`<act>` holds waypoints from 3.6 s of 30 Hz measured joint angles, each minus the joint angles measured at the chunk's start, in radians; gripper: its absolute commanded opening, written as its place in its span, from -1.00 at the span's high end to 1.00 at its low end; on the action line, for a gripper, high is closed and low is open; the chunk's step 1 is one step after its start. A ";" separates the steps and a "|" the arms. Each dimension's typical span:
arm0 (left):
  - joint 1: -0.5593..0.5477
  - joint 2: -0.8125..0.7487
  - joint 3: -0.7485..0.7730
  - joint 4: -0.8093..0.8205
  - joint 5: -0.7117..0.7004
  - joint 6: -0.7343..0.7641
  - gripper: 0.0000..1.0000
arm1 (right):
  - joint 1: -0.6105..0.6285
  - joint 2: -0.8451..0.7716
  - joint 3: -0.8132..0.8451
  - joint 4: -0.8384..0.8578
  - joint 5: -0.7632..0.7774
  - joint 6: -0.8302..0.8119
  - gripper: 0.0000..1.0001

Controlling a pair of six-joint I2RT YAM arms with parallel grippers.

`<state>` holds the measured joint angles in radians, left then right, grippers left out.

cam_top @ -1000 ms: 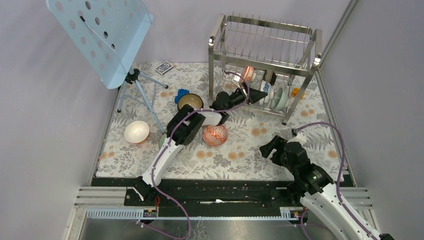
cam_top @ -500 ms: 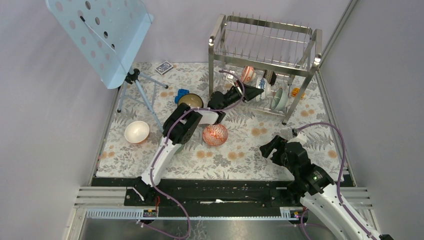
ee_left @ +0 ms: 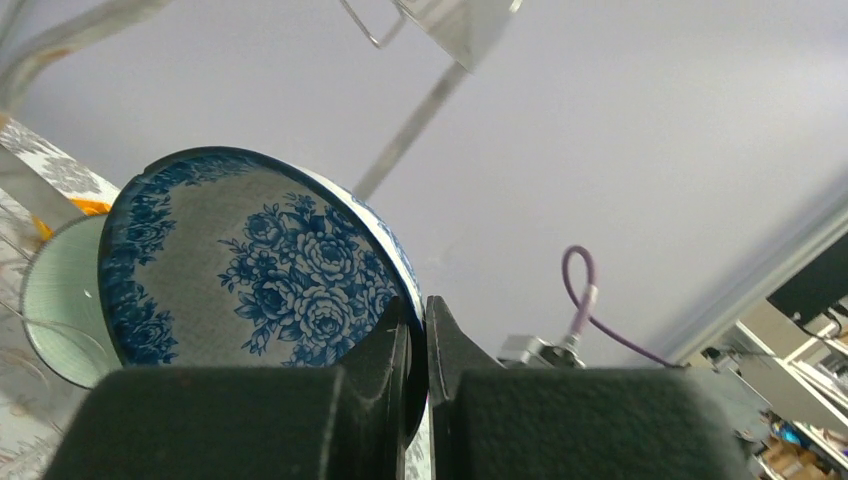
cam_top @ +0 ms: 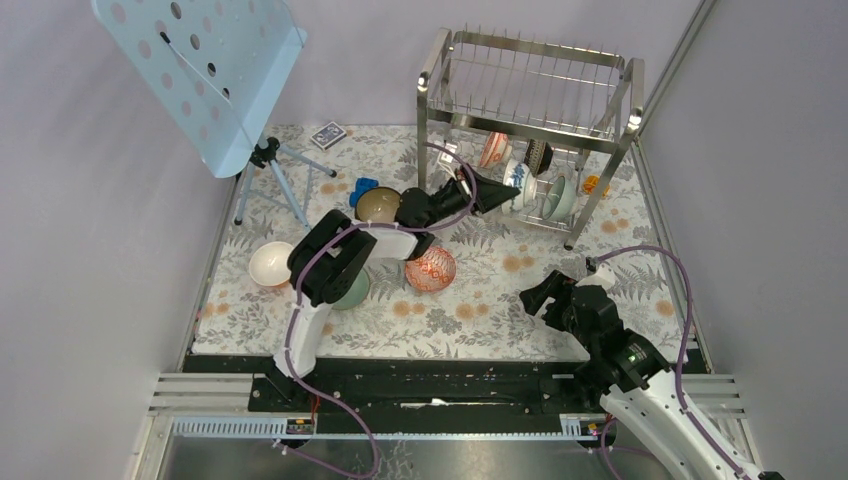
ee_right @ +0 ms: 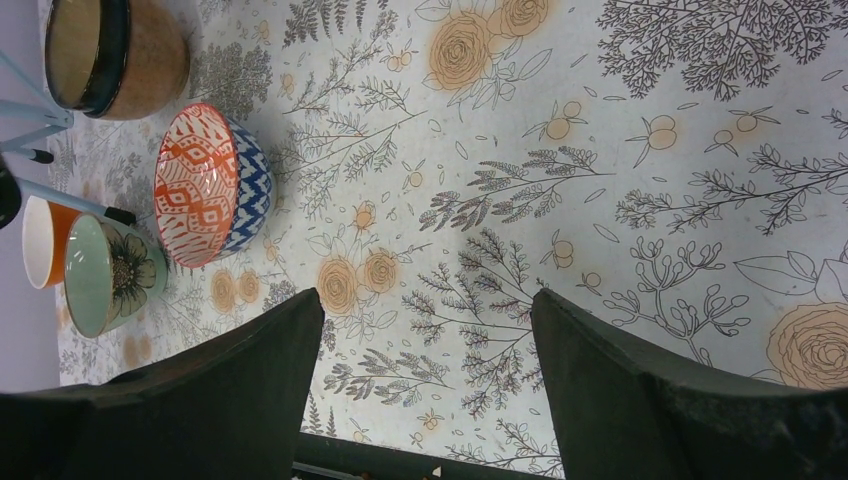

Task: Unload the bowls from the dish rack
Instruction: Pick up the bowl from the dish rack, then place the bowl with the bowl.

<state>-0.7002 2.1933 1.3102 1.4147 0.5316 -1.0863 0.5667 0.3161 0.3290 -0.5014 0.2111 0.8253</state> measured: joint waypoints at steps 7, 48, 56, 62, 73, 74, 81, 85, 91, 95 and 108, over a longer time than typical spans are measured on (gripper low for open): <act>-0.037 -0.226 -0.283 -0.001 0.025 0.068 1.00 | 0.000 0.000 0.000 0.000 0.000 0.000 -0.68; -0.740 -1.173 -0.554 -1.744 -0.741 1.255 1.00 | 0.023 0.541 0.532 -0.098 -0.298 -0.329 -0.57; -0.771 -1.117 -0.552 -1.793 -0.750 1.486 1.00 | 0.259 0.659 0.673 -0.200 -0.201 -0.351 -0.50; -0.778 -1.074 -0.538 -1.865 -0.724 1.590 1.00 | 0.337 0.716 0.725 -0.233 -0.140 -0.351 -0.39; -0.793 -1.057 -0.459 -1.896 -0.634 1.609 1.00 | 0.472 0.879 0.790 -0.250 -0.086 -0.355 -0.13; -0.795 -1.057 -0.455 -1.896 -0.628 1.609 1.00 | 0.479 0.888 0.792 -0.250 -0.078 -0.354 -0.09; -0.801 -1.057 -0.452 -1.896 -0.604 1.585 1.00 | 0.508 0.910 0.792 -0.251 -0.030 -0.342 0.21; -0.803 -1.058 -0.452 -1.896 -0.603 1.573 1.00 | 0.519 0.918 0.792 -0.255 -0.016 -0.333 0.22; -0.806 -1.059 -0.452 -1.896 -0.603 1.558 1.00 | 0.531 0.933 0.792 -0.257 -0.010 -0.322 0.28; -0.810 -1.060 -0.452 -1.896 -0.603 1.555 1.00 | 0.535 0.941 0.788 -0.257 -0.010 -0.315 0.62; -0.816 -1.073 -0.450 -1.893 -0.695 1.424 -0.87 | 0.548 0.914 0.753 -0.272 0.055 -0.298 1.00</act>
<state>-1.5158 1.1202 0.8600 -0.4782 -0.1635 0.3382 1.1149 1.2301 1.0821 -0.7734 0.2665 0.5274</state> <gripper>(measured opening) 0.718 0.034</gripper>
